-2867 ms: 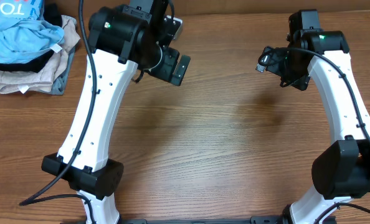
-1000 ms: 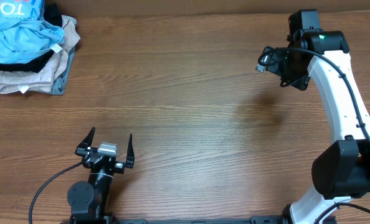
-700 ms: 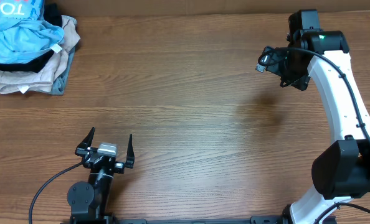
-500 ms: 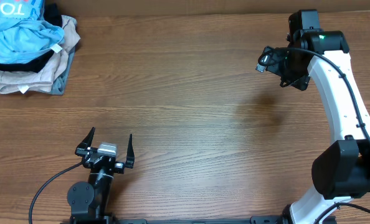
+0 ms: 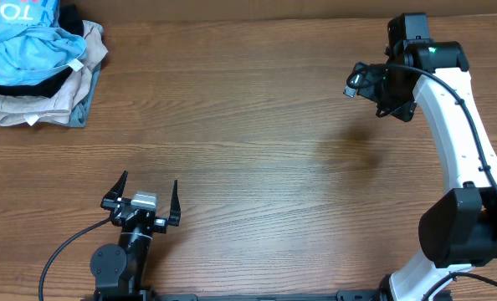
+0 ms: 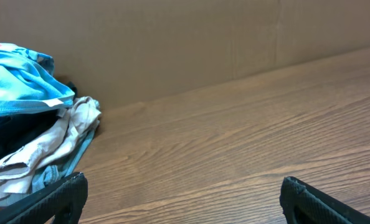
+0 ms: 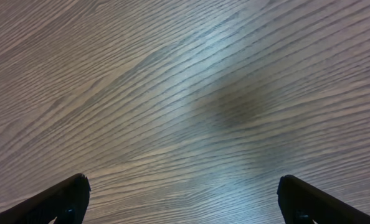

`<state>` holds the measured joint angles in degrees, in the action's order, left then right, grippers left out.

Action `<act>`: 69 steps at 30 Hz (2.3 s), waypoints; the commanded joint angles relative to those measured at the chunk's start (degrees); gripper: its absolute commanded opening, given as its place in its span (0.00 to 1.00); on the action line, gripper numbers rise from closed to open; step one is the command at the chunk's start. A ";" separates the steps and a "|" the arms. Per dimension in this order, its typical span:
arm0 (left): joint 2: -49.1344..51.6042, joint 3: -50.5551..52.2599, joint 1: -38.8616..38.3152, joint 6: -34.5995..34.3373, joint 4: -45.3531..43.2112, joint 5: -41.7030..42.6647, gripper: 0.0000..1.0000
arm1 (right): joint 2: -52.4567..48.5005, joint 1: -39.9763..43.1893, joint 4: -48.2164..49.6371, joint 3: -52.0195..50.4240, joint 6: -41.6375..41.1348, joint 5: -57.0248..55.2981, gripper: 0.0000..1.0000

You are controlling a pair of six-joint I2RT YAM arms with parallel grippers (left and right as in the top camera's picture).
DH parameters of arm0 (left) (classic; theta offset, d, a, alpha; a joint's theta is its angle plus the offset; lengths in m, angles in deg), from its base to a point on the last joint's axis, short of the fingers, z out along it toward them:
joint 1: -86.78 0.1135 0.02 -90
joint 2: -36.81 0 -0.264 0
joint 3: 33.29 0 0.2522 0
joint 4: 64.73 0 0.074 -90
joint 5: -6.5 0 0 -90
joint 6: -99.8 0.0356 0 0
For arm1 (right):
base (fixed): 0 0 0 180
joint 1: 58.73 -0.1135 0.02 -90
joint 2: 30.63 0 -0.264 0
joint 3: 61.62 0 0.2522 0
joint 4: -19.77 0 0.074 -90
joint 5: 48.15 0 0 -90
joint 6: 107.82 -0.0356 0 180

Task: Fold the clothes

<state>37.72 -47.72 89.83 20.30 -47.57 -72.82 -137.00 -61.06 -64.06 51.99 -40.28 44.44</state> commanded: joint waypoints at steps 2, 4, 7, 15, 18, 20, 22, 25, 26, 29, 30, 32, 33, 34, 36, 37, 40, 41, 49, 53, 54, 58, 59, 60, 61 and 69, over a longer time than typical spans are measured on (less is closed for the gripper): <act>-0.63 0.42 0.20 -0.39 -0.17 -0.37 1.00 | 1.33 -1.09 0.17 0.48 0.15 -0.39 1.00; -0.63 0.39 0.20 -0.39 -0.17 -0.37 1.00 | 2.62 -2.60 0.15 0.50 0.15 -0.42 1.00; -0.63 0.42 0.20 -0.39 -0.17 -0.37 1.00 | 6.36 -5.73 0.17 0.50 0.15 -5.22 1.00; -0.63 0.42 0.20 -0.39 -0.17 -0.37 1.00 | 22.43 -12.04 1.60 0.48 0.17 -14.03 1.00; -0.63 0.39 0.20 -0.39 -0.17 -0.37 1.00 | 28.46 -12.57 5.57 0.37 0.20 -15.76 1.00; -0.63 0.42 0.20 -0.39 -0.17 -0.37 1.00 | 32.35 -12.57 9.31 -0.66 0.17 -15.63 1.00; -0.63 0.39 0.20 -0.39 -0.17 -0.35 1.00 | 38.01 -12.31 14.47 -4.04 0.22 -15.43 1.00; -0.63 0.39 0.20 -0.39 -0.17 -0.37 1.00 | 45.13 -11.65 20.94 -12.50 2.93 -14.43 1.00; -0.63 0.39 0.20 -0.39 -0.17 -0.37 1.00 | 47.06 -11.43 23.30 -15.56 4.94 -13.33 1.00; -0.63 0.39 0.20 -0.39 -0.17 -0.37 1.00 | 53.09 -10.64 31.21 -25.81 11.52 -8.41 1.00; -0.63 0.39 0.20 -0.39 -0.17 -0.37 1.00 | 55.49 -10.25 34.49 -30.08 13.44 -6.62 1.00; -0.63 0.39 0.20 -0.39 -0.17 -0.37 1.00 | 61.99 -8.61 43.54 -42.25 14.19 -3.91 1.00; -0.63 0.42 0.20 -0.39 -0.17 -0.37 1.00 | 64.43 -7.85 47.08 -46.88 14.16 -2.75 1.00; -0.63 0.39 0.20 -0.39 -0.17 -0.37 1.00 | 66.49 -7.19 50.12 -50.88 14.16 -1.62 1.00; -0.63 0.39 0.20 -0.39 -0.17 -0.37 1.00 | 70.95 -5.99 56.70 -59.41 14.16 0.83 1.00; -0.63 0.39 0.20 -0.39 -0.17 -0.37 1.00 | 73.00 -5.57 59.60 -63.28 14.16 1.90 1.00; -0.63 0.39 0.20 -0.39 -0.17 -0.37 1.00 | 79.58 -4.98 68.32 -75.08 14.14 4.31 1.00; -0.63 0.39 0.20 -0.39 -0.17 -0.37 1.00 | 82.07 -4.98 70.88 -78.95 14.14 4.61 1.00; -0.63 0.39 0.20 -0.39 -0.17 -0.37 1.00 | 96.54 -4.98 77.42 -95.82 14.16 4.59 1.00; -0.63 0.39 0.20 -0.39 -0.17 -0.37 1.00 | 100.28 -4.98 77.29 -99.30 14.19 4.04 1.00; -0.63 0.39 0.20 -0.39 -0.17 -0.37 1.00 | 100.74 -4.98 76.24 -99.41 14.19 3.87 1.00; -0.63 0.42 0.20 -0.39 -0.17 -0.37 1.00 | 102.20 -4.98 72.39 -99.38 14.45 3.67 1.00; -0.63 0.39 0.20 -0.39 -0.17 -0.37 1.00 | 102.60 -4.98 71.45 -99.38 14.45 3.61 1.00; -0.63 0.42 0.20 -0.39 -0.17 -0.37 1.00 | 103.25 -4.98 69.88 -99.38 14.40 3.56 1.00; -0.63 0.42 0.20 -0.39 -0.17 -0.37 1.00 | 103.84 -4.98 68.52 -99.38 14.40 3.56 1.00; -0.63 0.39 0.20 -0.39 -0.17 -0.37 1.00 | 106.22 -5.01 65.75 -99.38 15.02 3.30 1.00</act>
<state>37.68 -47.61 89.83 20.30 -47.62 -72.82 -31.47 -66.26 1.49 -46.80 -25.94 48.40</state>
